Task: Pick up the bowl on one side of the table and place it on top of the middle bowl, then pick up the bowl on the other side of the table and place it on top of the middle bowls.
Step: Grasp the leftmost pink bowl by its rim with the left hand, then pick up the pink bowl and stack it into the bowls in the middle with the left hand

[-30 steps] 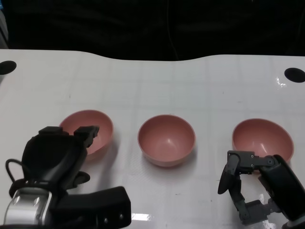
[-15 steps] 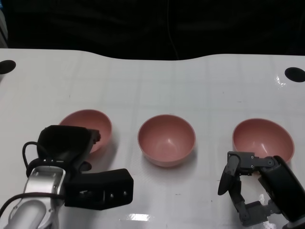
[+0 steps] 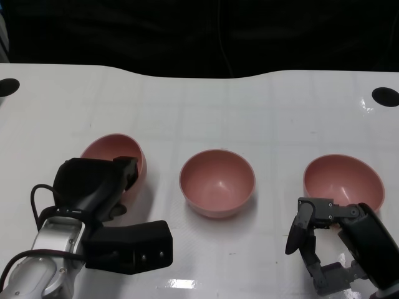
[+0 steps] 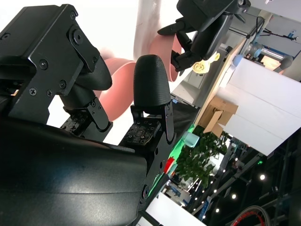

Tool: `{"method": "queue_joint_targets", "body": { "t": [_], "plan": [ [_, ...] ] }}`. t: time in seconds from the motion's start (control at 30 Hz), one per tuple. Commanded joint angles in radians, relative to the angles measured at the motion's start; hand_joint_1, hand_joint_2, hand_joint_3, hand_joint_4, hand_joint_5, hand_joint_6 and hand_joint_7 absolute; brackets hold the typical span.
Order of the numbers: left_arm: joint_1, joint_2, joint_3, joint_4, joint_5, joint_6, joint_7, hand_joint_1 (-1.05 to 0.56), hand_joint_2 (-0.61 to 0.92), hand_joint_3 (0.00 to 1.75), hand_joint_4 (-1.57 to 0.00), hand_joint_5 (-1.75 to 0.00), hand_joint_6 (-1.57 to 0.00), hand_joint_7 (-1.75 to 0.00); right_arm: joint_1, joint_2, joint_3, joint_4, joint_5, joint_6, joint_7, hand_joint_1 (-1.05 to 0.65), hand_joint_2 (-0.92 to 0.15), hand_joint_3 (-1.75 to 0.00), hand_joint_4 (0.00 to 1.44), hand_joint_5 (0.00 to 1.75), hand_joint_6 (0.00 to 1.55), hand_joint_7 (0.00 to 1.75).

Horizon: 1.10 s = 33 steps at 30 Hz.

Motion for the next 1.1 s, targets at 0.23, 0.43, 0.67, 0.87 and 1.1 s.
{"method": "queue_joint_targets", "body": {
  "t": [0.23, 0.43, 0.67, 0.87, 1.1],
  "plan": [
    [0.021, 0.058, 0.028, -0.263, -0.006, 0.000, 0.017, -0.20, 0.90, 0.05, -0.80, -1.75, -0.86, -1.10, -0.003, -0.012, -0.005, -0.005, 0.007, 0.000, -0.001, 0.20, -0.20, -1.61, 0.92, 1.75, 0.88, 1.35],
    [0.017, 0.061, 0.035, -0.345, -0.013, -0.046, 0.034, -0.21, 0.89, 0.04, -0.84, -1.75, -0.81, -1.33, -0.008, -0.010, -0.005, 0.003, 0.005, -0.007, -0.004, 0.21, -0.19, -1.62, 0.92, 1.75, 0.88, 1.35],
    [-0.005, 0.064, 0.039, -0.378, -0.065, -0.167, 0.046, -0.20, 0.56, 0.82, -0.88, -1.75, -0.79, -1.46, -0.008, -0.009, -0.005, 0.007, 0.001, -0.008, -0.006, 0.21, -0.19, -1.62, 0.92, 1.75, 0.88, 1.36],
    [-0.033, 0.045, 0.022, -0.390, -0.072, -0.216, 0.022, -0.25, 0.44, 1.01, -0.89, -1.75, -0.89, -1.23, -0.003, -0.009, -0.004, -0.003, 0.003, 0.002, -0.004, 0.19, -0.19, -1.62, 0.91, 1.75, 0.87, 1.35],
    [-0.052, 0.015, -0.002, -0.361, -0.063, -0.231, 0.037, -0.17, 0.47, 0.87, -0.91, -1.75, -0.89, -1.30, -0.004, -0.010, -0.004, 0.005, 0.003, -0.011, -0.004, 0.18, -0.18, -1.63, 0.91, 1.75, 0.87, 1.35]
  ]
}}
